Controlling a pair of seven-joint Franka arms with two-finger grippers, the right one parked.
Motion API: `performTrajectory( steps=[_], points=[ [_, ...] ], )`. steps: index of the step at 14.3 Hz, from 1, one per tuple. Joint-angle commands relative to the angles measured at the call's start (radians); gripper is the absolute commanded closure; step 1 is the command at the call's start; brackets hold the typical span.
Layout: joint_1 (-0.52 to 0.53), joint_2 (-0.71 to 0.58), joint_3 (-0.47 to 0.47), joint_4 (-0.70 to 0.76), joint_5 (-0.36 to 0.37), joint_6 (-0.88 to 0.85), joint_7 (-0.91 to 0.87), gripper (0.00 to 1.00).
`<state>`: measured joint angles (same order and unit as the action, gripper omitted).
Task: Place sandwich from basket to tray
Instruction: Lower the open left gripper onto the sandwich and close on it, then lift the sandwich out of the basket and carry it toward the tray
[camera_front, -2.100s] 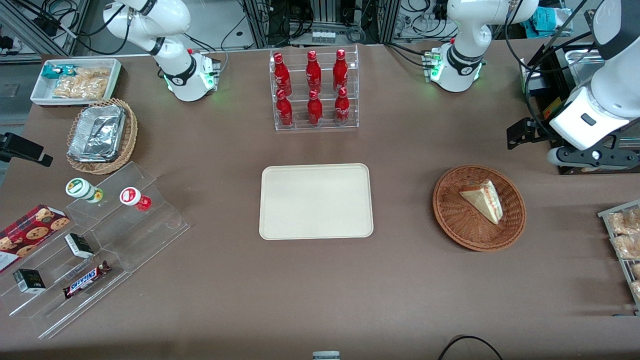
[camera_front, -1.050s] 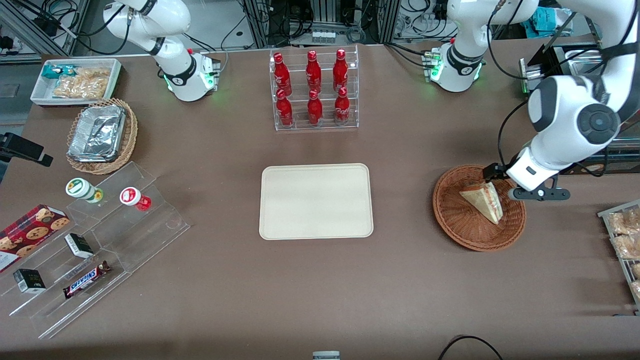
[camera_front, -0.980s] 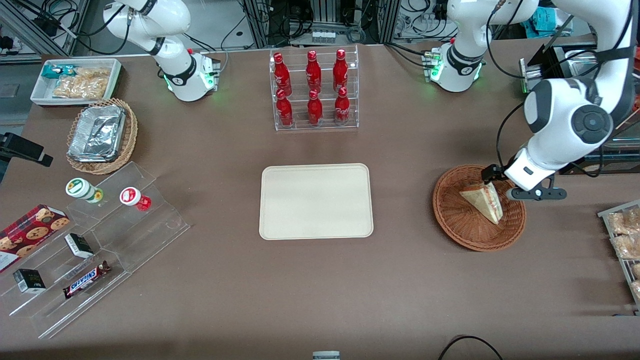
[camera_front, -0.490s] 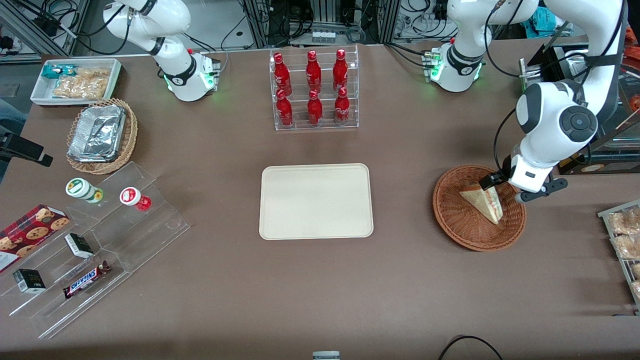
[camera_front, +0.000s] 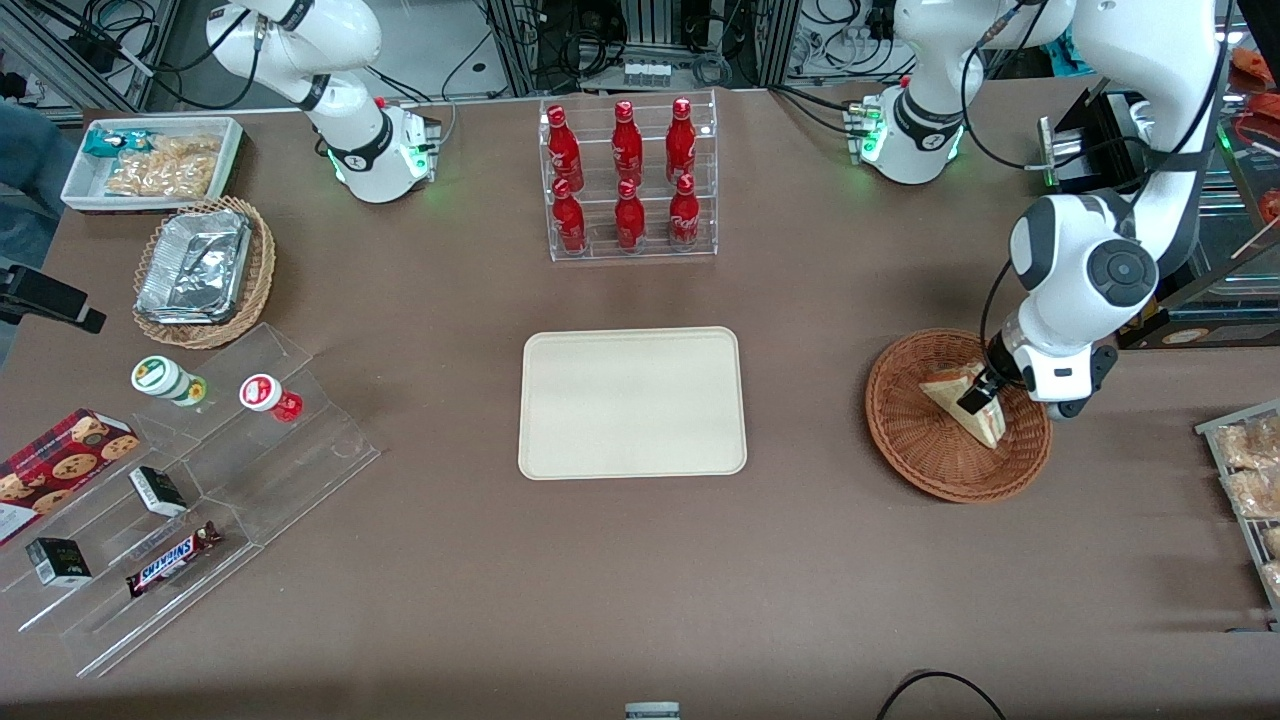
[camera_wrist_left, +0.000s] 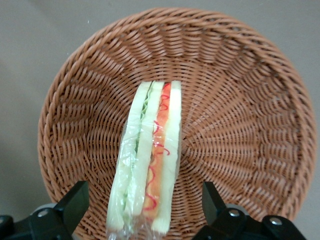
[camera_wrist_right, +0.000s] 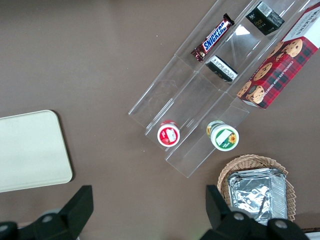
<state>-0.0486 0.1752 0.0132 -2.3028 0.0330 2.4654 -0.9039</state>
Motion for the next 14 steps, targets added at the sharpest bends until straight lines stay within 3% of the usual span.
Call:
performTrajectory(
  steps=[1,2,4,5,9,14],
  points=[
    [-0.011,0.032,0.005,-0.003,-0.005,0.023,-0.032,0.05],
    [-0.011,0.035,0.005,-0.003,-0.008,0.021,-0.047,0.23],
    [-0.011,0.029,0.004,0.002,-0.008,0.004,-0.087,0.86],
    [-0.013,0.027,0.004,0.009,-0.008,-0.008,-0.09,0.93],
    [-0.022,0.001,-0.025,0.133,-0.008,-0.242,-0.076,0.96],
    [-0.022,0.007,-0.203,0.273,-0.007,-0.462,0.141,0.98]
  ],
)
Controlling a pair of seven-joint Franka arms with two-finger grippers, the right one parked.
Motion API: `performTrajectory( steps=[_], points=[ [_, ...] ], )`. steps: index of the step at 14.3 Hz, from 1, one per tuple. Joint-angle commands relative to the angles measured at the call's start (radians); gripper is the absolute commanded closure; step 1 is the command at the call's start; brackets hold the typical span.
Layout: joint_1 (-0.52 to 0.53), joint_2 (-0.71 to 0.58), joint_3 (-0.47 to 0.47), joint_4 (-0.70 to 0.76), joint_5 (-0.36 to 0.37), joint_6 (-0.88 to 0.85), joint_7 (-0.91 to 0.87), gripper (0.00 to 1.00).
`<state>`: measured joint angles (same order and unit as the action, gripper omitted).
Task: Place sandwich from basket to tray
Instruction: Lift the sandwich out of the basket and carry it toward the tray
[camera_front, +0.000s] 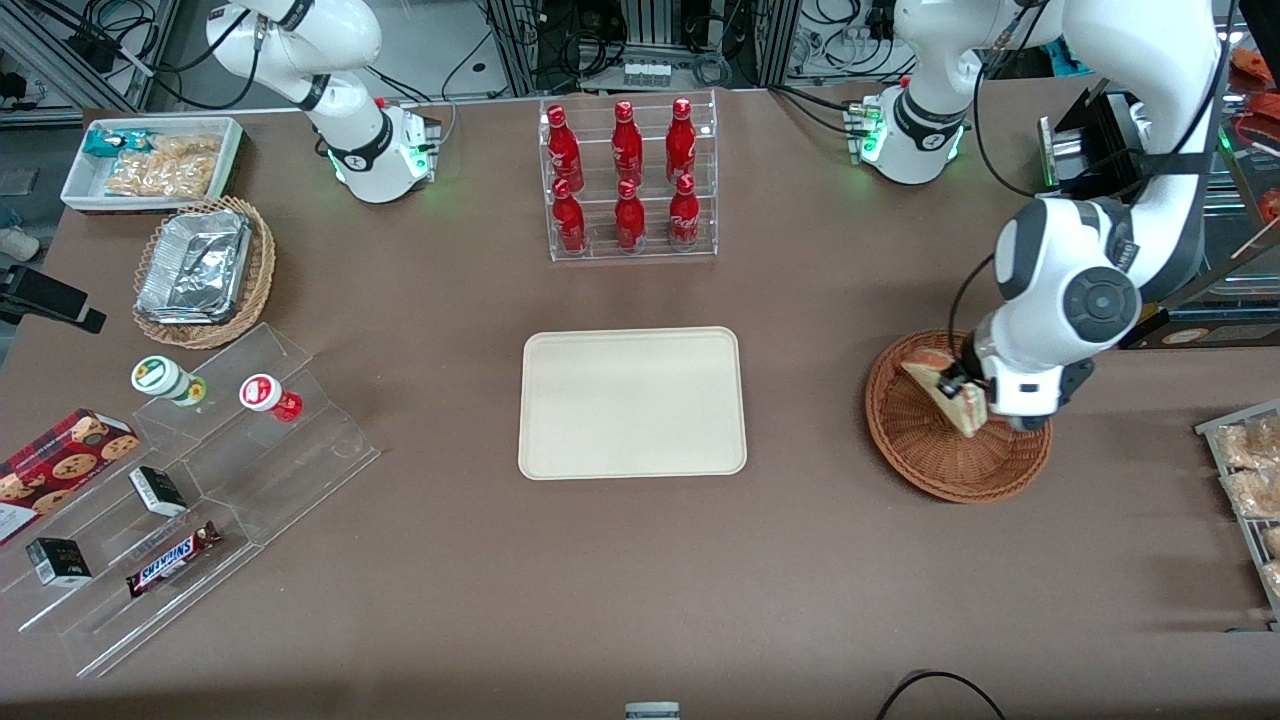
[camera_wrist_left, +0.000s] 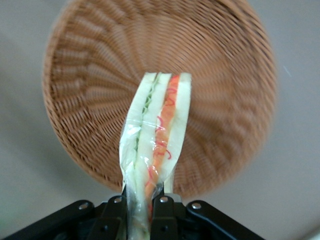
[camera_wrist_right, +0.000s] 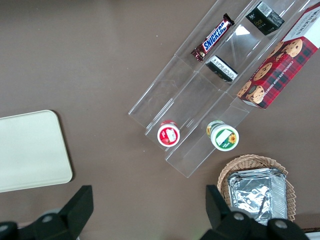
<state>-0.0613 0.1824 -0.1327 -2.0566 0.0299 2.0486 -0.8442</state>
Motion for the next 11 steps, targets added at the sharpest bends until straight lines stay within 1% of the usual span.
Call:
performTrajectory(
  steps=[1,4,6,8,9,11],
  points=[
    [-0.009,0.011,-0.089,0.053,0.005,-0.045,0.118,0.97],
    [-0.02,0.118,-0.18,0.183,0.007,-0.053,0.152,0.95],
    [-0.067,0.178,-0.191,0.266,0.005,-0.054,0.143,0.96],
    [-0.15,0.218,-0.191,0.311,0.005,-0.045,0.133,0.98],
    [-0.191,0.247,-0.191,0.34,0.007,-0.042,0.104,0.99],
    [-0.26,0.334,-0.189,0.456,0.01,-0.047,0.018,1.0]
  ],
)
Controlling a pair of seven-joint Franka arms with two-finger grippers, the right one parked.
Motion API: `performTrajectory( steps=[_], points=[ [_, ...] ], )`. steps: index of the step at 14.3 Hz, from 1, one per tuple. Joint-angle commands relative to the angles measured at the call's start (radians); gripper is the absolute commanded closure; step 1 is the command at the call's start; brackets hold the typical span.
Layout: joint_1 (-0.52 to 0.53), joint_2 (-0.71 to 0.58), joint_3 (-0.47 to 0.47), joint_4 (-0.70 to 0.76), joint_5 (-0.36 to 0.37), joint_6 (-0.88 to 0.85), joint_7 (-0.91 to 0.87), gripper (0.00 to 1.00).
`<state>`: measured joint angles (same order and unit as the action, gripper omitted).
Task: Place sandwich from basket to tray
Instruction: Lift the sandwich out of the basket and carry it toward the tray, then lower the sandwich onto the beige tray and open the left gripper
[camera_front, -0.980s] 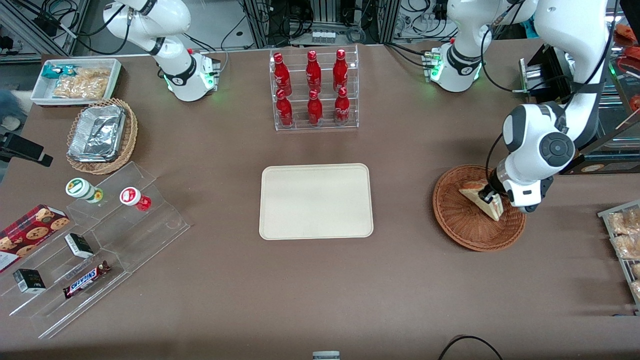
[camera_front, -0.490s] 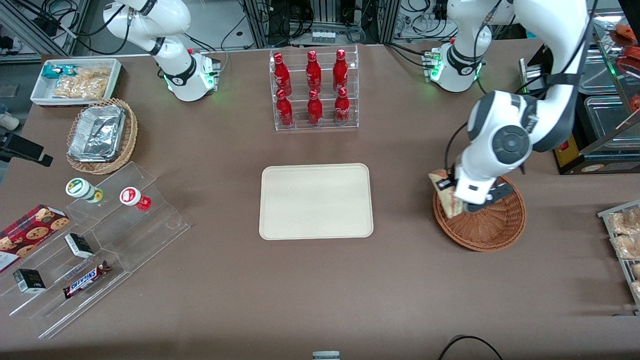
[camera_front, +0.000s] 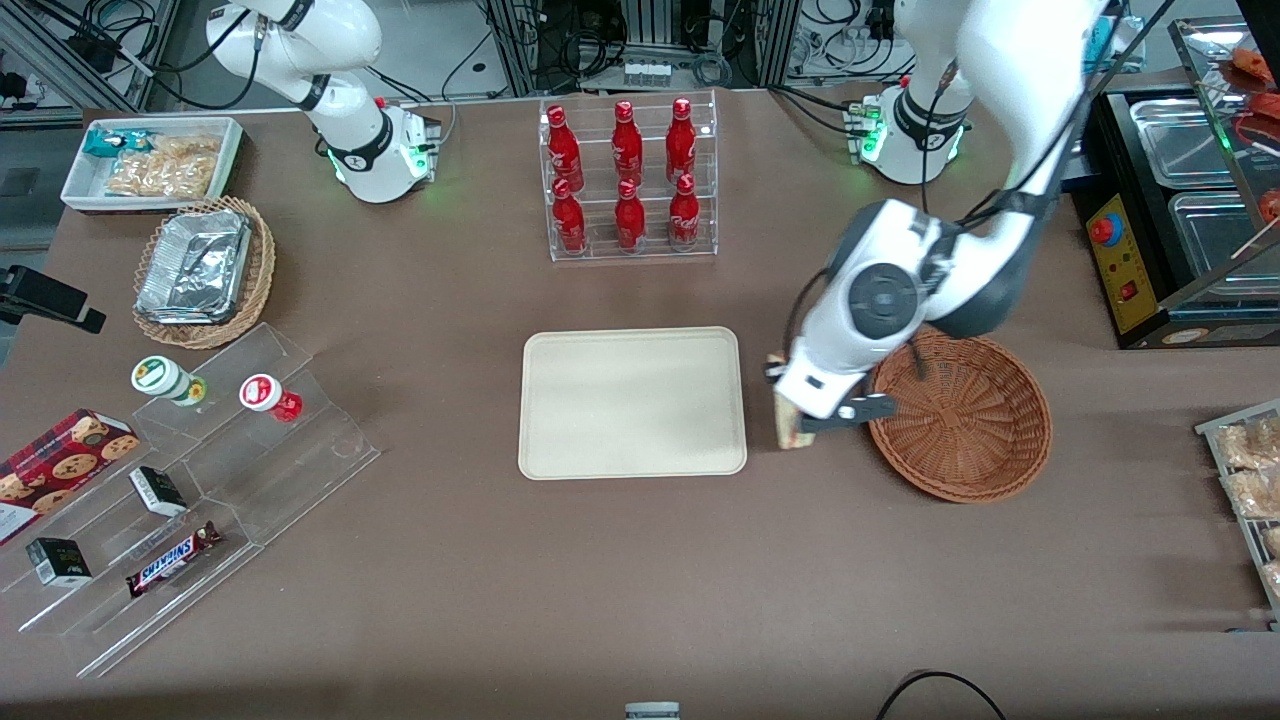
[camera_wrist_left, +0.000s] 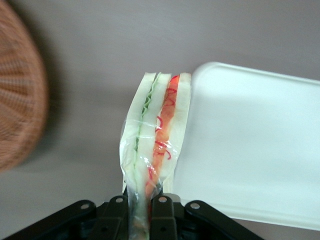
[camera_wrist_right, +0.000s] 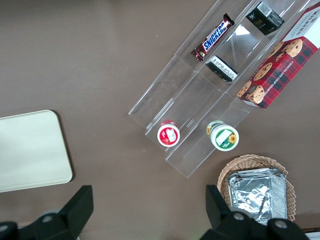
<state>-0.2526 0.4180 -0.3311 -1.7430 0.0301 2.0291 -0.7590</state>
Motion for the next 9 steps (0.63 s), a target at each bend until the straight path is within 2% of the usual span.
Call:
performTrajectory(
  steps=[1,5,9],
  points=[
    [-0.108,0.131,0.012,0.187,0.014,-0.03,-0.112,1.0],
    [-0.232,0.258,0.012,0.318,0.151,-0.027,-0.29,1.0],
    [-0.31,0.353,0.012,0.431,0.155,-0.026,-0.345,1.0]
  ],
)
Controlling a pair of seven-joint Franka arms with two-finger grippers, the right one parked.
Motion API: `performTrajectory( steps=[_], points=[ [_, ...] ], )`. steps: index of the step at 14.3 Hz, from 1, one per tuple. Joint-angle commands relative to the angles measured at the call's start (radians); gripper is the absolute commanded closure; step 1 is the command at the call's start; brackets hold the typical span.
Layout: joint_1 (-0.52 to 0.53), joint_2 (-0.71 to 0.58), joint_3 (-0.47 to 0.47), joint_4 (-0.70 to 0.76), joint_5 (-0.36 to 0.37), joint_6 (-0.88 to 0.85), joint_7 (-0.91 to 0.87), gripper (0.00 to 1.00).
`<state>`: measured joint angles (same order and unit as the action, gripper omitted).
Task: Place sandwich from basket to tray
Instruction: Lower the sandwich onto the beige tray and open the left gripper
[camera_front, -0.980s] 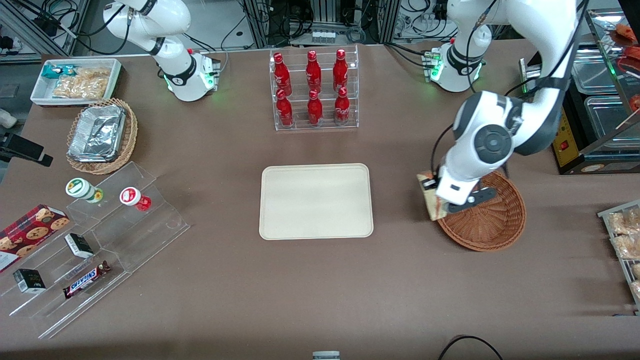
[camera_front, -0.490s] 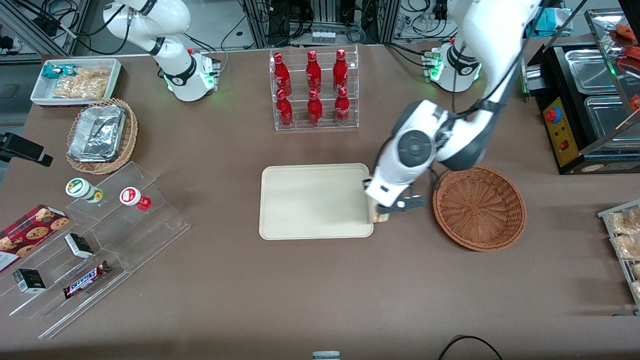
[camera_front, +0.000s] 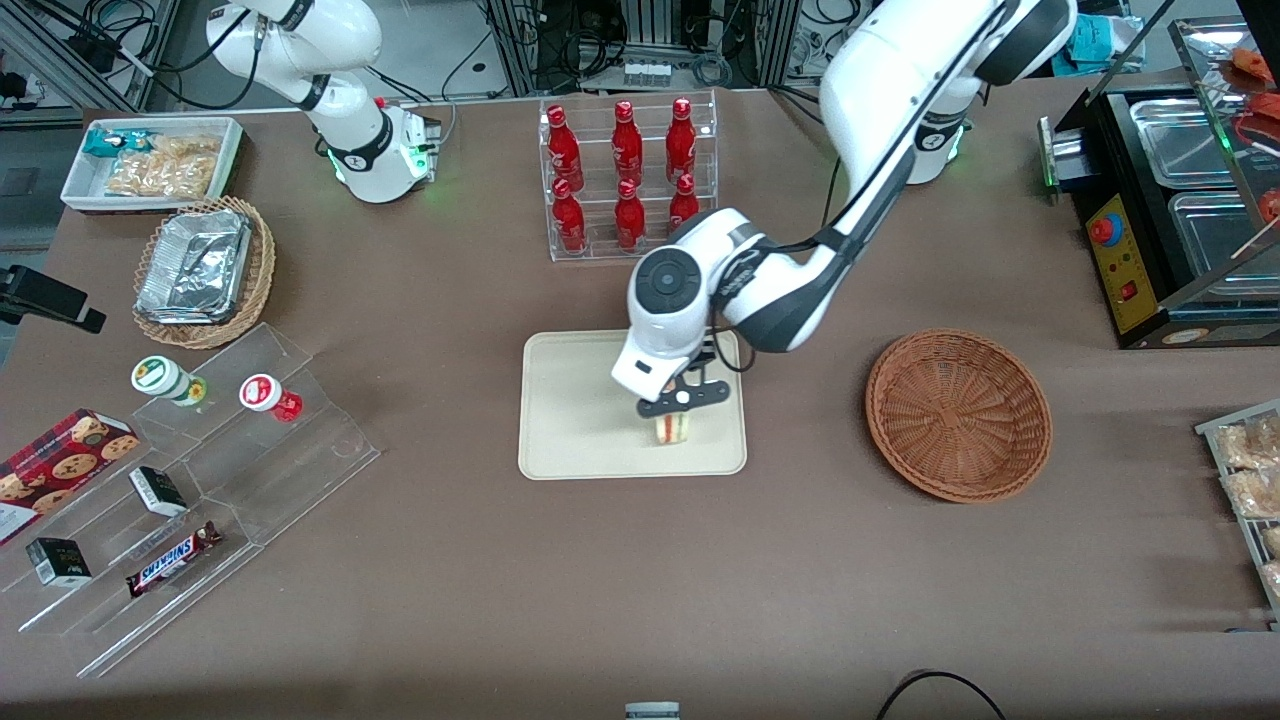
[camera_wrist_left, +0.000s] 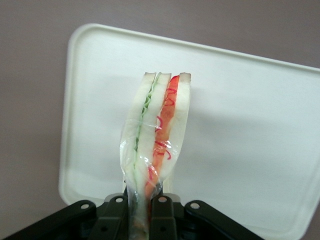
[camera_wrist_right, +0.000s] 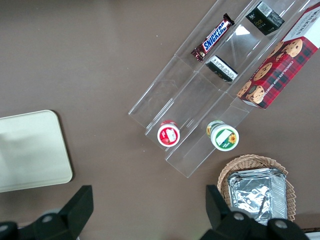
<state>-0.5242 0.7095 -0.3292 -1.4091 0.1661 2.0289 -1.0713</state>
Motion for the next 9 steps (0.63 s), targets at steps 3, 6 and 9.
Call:
performTrajectory(
  steps=[3,6,9],
  points=[
    [-0.065,0.119,0.007,0.131,0.021,-0.001,-0.021,1.0],
    [-0.085,0.123,0.009,0.125,0.026,0.001,-0.019,1.0],
    [-0.103,0.143,0.01,0.118,0.027,0.034,-0.033,0.39]
  ],
)
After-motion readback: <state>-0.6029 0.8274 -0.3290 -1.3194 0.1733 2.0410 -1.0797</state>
